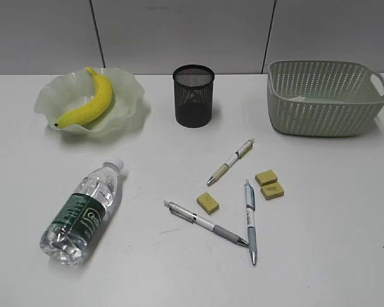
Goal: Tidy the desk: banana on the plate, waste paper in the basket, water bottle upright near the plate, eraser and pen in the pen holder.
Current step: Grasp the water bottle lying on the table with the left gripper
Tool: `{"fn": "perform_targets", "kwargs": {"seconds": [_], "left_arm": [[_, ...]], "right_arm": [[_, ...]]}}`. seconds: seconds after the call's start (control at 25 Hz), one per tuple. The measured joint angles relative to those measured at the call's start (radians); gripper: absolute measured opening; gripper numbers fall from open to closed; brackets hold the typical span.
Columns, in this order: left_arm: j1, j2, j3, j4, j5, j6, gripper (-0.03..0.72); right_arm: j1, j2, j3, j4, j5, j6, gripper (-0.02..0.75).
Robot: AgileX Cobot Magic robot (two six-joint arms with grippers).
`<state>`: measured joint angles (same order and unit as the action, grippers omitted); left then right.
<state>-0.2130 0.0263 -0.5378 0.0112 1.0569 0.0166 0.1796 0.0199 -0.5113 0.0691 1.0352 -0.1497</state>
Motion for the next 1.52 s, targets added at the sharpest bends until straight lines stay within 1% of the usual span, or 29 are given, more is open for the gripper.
{"fn": "perform_targets", "kwargs": {"seconds": [0.32, 0.48, 0.56, 0.64, 0.72, 0.8, 0.88, 0.96, 1.12, 1.2, 1.32, 1.52], "left_arm": [[0.000, 0.020, -0.003, -0.002, -0.005, 0.000, 0.309], [0.000, 0.110, -0.056, -0.062, -0.055, 0.000, 0.309], [0.000, 0.211, -0.085, -0.091, -0.076, 0.007, 0.310], [0.000, 0.330, -0.105, -0.126, -0.085, 0.042, 0.326], [0.000, 0.476, -0.123, -0.160, -0.094, 0.063, 0.370], [0.000, 0.620, -0.140, -0.193, -0.109, 0.069, 0.445], [0.000, 0.784, -0.161, -0.219, -0.126, 0.072, 0.505], [0.000, 0.943, -0.191, -0.239, -0.142, 0.072, 0.534], [-0.025, 1.198, -0.284, -0.246, -0.150, 0.072, 0.548], [-0.053, 1.305, -0.335, -0.248, -0.165, 0.069, 0.550], [-0.103, 1.452, -0.406, -0.249, -0.207, 0.033, 0.551], [-0.177, 1.646, -0.533, -0.249, -0.228, 0.018, 0.552]], "right_arm": [[0.002, -0.027, 0.000, -0.003, 0.003, 0.007, 0.499], [0.002, -0.027, 0.000, -0.003, 0.003, 0.007, 0.499], [0.002, -0.027, 0.000, -0.003, 0.003, 0.009, 0.499], [0.002, -0.027, 0.000, -0.003, 0.003, 0.010, 0.499], [0.002, -0.027, 0.000, -0.003, 0.003, 0.010, 0.499], [0.002, -0.027, 0.000, -0.003, 0.003, 0.010, 0.499], [0.002, -0.027, 0.000, -0.003, 0.003, 0.010, 0.499], [0.002, -0.027, 0.000, -0.003, 0.003, 0.010, 0.499], [0.002, -0.027, 0.000, -0.004, 0.003, 0.010, 0.499], [0.002, -0.027, 0.000, -0.004, 0.003, 0.010, 0.499], [0.002, -0.027, 0.000, -0.004, 0.003, 0.010, 0.499], [0.002, -0.027, 0.000, -0.004, 0.003, 0.010, 0.499]]}}
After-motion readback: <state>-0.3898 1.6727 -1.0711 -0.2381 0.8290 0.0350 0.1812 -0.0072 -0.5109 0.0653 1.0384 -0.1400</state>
